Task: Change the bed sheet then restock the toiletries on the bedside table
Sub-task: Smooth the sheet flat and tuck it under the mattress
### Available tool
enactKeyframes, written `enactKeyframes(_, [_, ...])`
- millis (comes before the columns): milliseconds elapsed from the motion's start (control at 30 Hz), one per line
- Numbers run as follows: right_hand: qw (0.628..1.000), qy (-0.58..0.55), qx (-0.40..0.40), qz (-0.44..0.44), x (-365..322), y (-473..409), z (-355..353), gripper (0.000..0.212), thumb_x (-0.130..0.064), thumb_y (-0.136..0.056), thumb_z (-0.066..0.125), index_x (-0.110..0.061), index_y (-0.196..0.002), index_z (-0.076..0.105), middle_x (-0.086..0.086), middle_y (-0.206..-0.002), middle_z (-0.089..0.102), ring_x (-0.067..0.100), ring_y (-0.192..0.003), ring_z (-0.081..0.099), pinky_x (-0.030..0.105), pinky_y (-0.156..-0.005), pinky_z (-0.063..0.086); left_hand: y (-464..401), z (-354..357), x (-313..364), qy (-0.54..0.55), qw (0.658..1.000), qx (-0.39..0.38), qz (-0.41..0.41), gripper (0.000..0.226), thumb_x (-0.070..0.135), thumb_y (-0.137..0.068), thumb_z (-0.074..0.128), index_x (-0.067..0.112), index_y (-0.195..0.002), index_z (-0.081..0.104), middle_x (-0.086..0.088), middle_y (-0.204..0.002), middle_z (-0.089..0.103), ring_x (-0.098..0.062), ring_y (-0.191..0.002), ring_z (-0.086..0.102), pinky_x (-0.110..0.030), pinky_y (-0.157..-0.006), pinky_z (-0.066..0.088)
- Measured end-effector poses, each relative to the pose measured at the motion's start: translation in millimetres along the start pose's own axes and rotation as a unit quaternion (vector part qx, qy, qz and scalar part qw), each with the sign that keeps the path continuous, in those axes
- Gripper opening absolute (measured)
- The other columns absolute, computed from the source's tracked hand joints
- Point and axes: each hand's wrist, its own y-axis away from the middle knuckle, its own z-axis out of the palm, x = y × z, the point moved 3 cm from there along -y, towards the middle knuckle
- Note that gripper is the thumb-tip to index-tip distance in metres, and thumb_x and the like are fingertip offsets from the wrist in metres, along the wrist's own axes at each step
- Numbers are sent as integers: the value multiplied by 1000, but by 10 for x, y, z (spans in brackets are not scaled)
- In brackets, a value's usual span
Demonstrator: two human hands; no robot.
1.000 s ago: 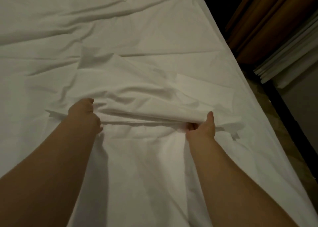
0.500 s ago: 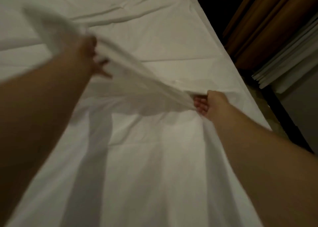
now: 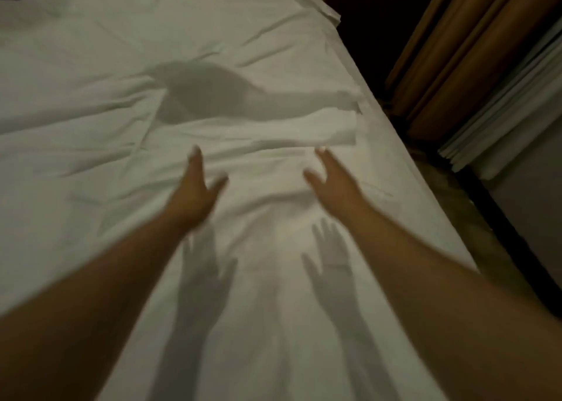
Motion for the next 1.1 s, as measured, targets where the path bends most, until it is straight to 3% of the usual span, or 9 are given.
enactKeyframes(100, [987,139,-85,-6,198,888,672,57,-38,-99,37,-22,-150,16,4,-159,5,23,-146,10,32,-116,12,1106,515,-256,-215,971,-61,90,74,58,-94,15,13,-150,-4,-5,-158,0,-23,-146,10,-50,-114,16])
enactKeyframes(200, [971,217,-69,-74,275,1711,1096,56,-41,-95,29,-24,-148,27,4,-158,13,28,-144,18,46,-114,20,1814,909,-645,-352,921,-105,132,67,53,-95,11,17,-135,50,-6,-137,53,-28,-119,57,-54,-83,49])
enactKeyframes(300, [946,264,-177,-63,551,2423,1300,57,-38,-91,29,-25,-146,29,1,-156,21,26,-143,24,48,-111,24,2454,1127,-1009,-393,899,-153,120,58,50,-93,21,24,-118,66,-1,-126,62,-27,-107,65,-56,-68,53])
enactKeyframes(400, [946,285,-151,12,1035,2937,1197,55,-41,-78,35,-24,-129,47,3,-132,58,25,-116,60,47,-86,50,2865,909,-1338,-373,916,-148,21,69,52,-85,21,21,-147,31,2,-152,29,-31,-133,41,-66,-88,42])
enactKeyframes(533, [945,314,-75,58,1362,3374,879,54,-34,-93,35,-17,-143,38,10,-151,33,31,-137,35,54,-104,34,3320,602,-1653,-337,927,-67,-152,65,49,-98,16,19,-152,-4,-4,-159,-10,-30,-146,-3,-58,-112,11])
enactKeyframes(633, [956,292,-31,-9,1126,3750,990,57,-38,-81,38,-14,-132,46,15,-139,49,35,-126,46,54,-93,44,3846,941,-1487,-320,947,-11,31,62,47,-96,22,7,-141,36,-15,-149,37,-32,-137,30,-62,-99,29])
enactKeyframes(833, [935,253,-113,-222,870,4885,1486,63,-41,-73,44,-27,-134,42,2,-140,50,22,-132,35,39,-109,17,4939,1713,-1576,-318,928,-22,195,60,52,-96,9,24,-144,30,6,-160,3,-14,-147,1,-47,-113,1])
enactKeyframes(1000, [938,337,6,-77,1776,4979,977,49,-42,-95,24,-16,-132,44,15,-133,55,30,-125,40,48,-100,28,5115,1186,-2254,-349,933,86,-31,65,49,-89,36,12,-141,39,-12,-149,36,-38,-137,27,-66,-100,23])
enactKeyframes(1100, [942,331,17,51,2010,5186,676,58,-42,-92,25,-9,-134,46,21,-136,51,39,-123,48,57,-96,38,5321,889,-2414,-308,927,123,-176,68,42,-93,44,4,-147,27,-15,-155,20,-41,-140,17,-72,-101,15])
